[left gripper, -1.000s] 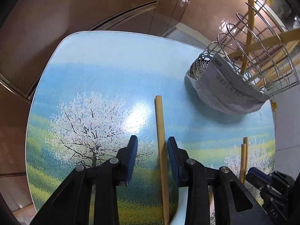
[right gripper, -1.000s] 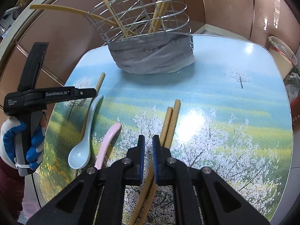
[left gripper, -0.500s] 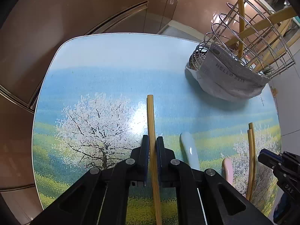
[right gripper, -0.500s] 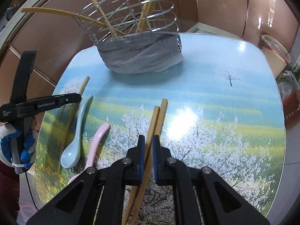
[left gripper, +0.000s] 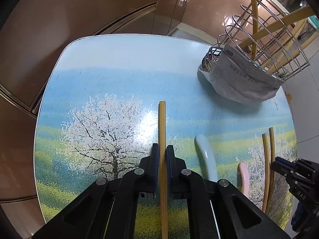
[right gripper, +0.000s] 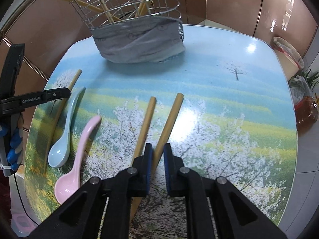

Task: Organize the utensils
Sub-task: 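Close the left tool on a chopstick while the right tool grasps another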

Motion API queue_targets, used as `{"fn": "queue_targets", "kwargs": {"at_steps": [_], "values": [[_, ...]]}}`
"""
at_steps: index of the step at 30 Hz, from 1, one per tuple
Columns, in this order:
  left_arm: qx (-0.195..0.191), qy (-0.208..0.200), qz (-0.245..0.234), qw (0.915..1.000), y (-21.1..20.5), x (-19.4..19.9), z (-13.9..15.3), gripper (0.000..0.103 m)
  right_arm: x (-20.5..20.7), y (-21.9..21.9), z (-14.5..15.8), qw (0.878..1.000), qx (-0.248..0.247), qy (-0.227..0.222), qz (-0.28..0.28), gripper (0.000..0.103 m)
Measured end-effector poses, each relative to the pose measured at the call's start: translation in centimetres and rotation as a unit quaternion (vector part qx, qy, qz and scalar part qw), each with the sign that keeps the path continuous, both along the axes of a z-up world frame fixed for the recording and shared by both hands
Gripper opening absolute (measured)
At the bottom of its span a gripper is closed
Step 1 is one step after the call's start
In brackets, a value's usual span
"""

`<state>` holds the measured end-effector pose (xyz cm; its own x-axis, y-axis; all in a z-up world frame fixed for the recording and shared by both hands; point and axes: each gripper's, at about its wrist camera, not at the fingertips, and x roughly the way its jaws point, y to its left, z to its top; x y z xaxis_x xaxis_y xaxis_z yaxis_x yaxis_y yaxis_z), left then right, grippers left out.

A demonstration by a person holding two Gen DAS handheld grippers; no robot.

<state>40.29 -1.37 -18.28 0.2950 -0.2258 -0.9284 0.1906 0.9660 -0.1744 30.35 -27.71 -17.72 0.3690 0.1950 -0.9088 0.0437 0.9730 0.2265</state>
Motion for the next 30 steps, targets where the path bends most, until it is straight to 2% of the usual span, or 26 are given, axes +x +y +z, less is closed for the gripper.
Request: {"fn": "queue_targets", "kwargs": {"at_steps": [5, 9, 14, 21, 27, 30], "values": [[0.021, -0.004, -0.02, 0.9996, -0.5, -0.3, 0.1, 0.006, 0.4, 0.4, 0.2, 1.0, -0.025, 0.006, 0.018, 0.011], [0.038, 0.004, -0.04, 0.9985, -1.1, -0.3, 0.2, 0.006, 1.7, 0.7, 0.2, 0.998, -0.034, 0.027, 0.035, 0.011], [0.042, 0.036, -0.055, 0.9969, -1.5, 0.6, 0.3, 0.006, 4.1, 0.6, 0.1, 0.996, -0.031, 0.066, 0.059, 0.011], [0.038, 0.082, -0.071, 0.9934, -1.7, 2.6, 0.2, 0.006, 7.3, 0.6, 0.0, 0.993, -0.024, 0.09, 0.073, 0.011], [0.065, 0.083, -0.095, 0.9899, -2.9, 2.7, 0.2, 0.006, 8.6, 1.2, 0.1, 0.99, -0.043, 0.1, 0.09, 0.01], [0.071, 0.076, -0.091, 0.9904, -3.5, 2.4, 0.2, 0.006, 9.0, 1.9, 0.0, 0.989, -0.051, 0.1, 0.093, 0.009]]}}
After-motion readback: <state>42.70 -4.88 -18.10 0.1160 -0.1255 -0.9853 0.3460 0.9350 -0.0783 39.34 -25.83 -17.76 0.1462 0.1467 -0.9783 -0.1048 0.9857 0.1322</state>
